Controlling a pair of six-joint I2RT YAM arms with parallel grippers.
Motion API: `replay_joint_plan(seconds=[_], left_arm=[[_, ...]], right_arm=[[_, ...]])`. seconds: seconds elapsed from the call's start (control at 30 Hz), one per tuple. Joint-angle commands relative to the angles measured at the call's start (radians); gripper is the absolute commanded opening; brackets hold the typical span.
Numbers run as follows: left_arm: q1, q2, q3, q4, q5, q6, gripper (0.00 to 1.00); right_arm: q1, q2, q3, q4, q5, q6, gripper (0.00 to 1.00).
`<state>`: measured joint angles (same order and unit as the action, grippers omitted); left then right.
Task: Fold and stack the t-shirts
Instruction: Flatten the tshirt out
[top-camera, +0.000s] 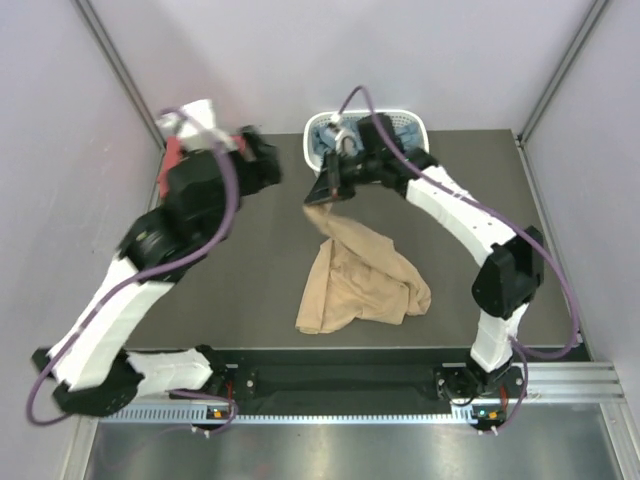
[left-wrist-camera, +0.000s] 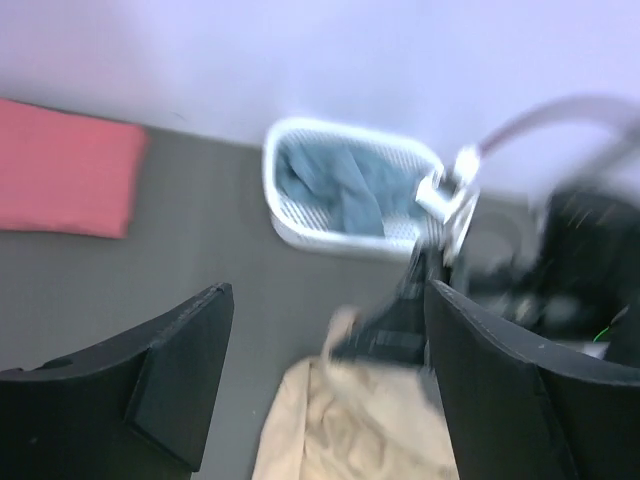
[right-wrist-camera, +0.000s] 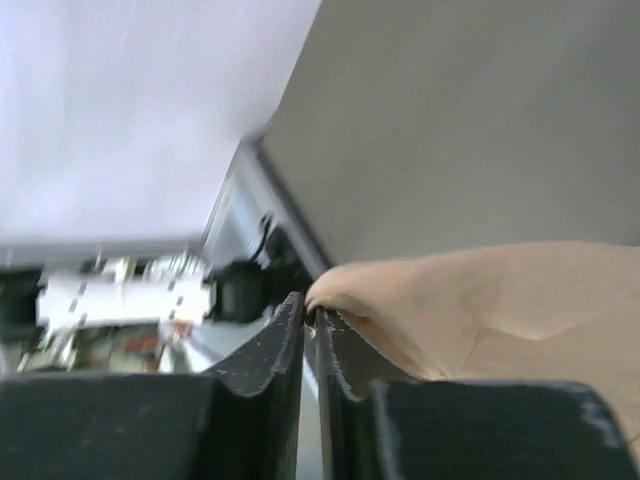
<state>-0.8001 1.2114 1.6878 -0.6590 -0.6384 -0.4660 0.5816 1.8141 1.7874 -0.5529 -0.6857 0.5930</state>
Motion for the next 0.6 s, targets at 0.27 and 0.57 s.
replay_joint_plan(seconds=[0.27, 0.57], left_arm=[[0.010, -0.040, -0.166, 0.038, -0.025, 0.016, 0.99], [0.015, 0.472, 0.065, 0.004, 0.678, 0.156, 0.95]], right_arm=[[-0.120, -0.314, -0.407, -0.125, 0.114, -0.134, 0.49], [-0.279, -0.630, -0.825, -0.243, 0.434, -0.138, 0.69]])
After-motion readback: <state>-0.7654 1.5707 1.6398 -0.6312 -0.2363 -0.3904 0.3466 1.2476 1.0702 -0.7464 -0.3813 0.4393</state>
